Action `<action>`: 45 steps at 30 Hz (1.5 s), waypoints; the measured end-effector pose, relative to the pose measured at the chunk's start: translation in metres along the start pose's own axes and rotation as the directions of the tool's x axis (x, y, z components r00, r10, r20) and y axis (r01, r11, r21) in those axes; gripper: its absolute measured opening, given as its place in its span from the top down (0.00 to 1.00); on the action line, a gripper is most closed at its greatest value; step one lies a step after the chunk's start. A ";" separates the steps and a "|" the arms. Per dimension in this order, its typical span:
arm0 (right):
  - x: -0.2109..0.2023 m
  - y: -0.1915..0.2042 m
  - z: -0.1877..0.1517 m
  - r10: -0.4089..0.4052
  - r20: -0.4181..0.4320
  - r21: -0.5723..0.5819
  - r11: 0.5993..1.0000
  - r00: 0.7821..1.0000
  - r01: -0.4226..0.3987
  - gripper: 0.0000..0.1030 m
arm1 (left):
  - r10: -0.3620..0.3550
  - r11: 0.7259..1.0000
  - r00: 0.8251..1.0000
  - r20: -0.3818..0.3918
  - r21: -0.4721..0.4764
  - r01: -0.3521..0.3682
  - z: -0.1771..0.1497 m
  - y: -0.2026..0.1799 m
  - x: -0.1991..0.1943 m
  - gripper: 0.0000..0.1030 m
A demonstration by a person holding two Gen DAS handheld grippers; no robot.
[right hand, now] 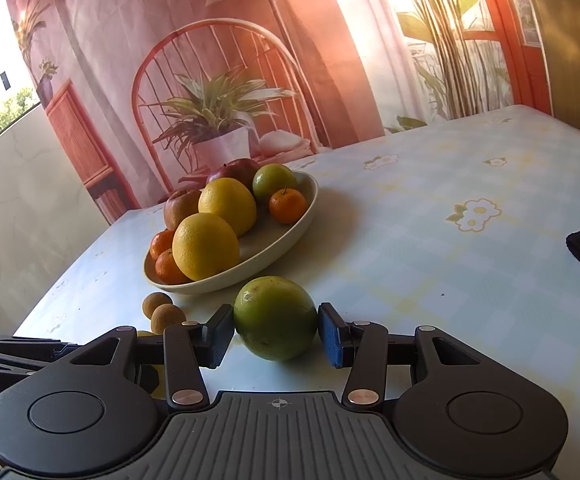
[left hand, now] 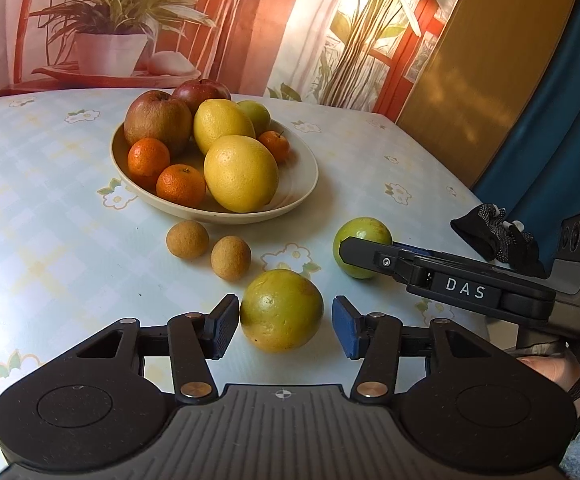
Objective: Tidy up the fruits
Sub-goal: 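Close the right tool on the green citrus while the left tool grasps the yellow-green citrus, then lift both held citrus fruits toward the plate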
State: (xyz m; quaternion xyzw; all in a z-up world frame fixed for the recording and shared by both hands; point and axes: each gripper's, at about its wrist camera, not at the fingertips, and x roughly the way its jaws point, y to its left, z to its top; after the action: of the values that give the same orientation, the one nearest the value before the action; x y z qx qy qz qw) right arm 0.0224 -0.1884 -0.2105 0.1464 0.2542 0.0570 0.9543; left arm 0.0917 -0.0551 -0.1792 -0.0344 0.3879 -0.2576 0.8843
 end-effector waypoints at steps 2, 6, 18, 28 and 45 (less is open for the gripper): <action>0.000 0.000 0.000 0.000 0.000 0.000 1.000 1.000 0.000 0.59 | 0.014 1.000 1.000 -0.001 0.015 -0.014 0.000 -0.001 0.003 0.48; 0.000 -0.001 0.000 0.000 0.001 0.001 1.000 1.000 0.000 0.59 | 0.000 1.000 1.000 0.008 0.000 0.000 -0.001 0.004 0.003 0.53; 0.000 -0.001 0.000 0.002 0.001 0.003 1.000 1.000 -0.002 0.59 | 0.039 0.999 0.998 0.044 -0.014 -0.038 -0.008 0.007 -0.009 0.53; 0.001 -0.001 0.000 0.003 0.001 0.007 1.000 1.000 -0.003 0.59 | 0.066 0.998 0.995 0.079 -0.008 -0.066 -0.008 0.005 -0.018 0.53; 0.000 0.005 0.005 -0.028 0.004 -0.030 0.999 1.000 0.028 0.59 | 0.121 0.992 0.982 0.149 -0.060 -0.113 0.021 0.021 -0.034 0.53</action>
State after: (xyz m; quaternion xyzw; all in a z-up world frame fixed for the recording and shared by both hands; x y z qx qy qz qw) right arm 0.0244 -0.1846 -0.2049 0.1286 0.2535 0.0473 0.9576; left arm 0.0965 -0.0233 -0.1473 -0.0536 0.3272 -0.1920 0.9237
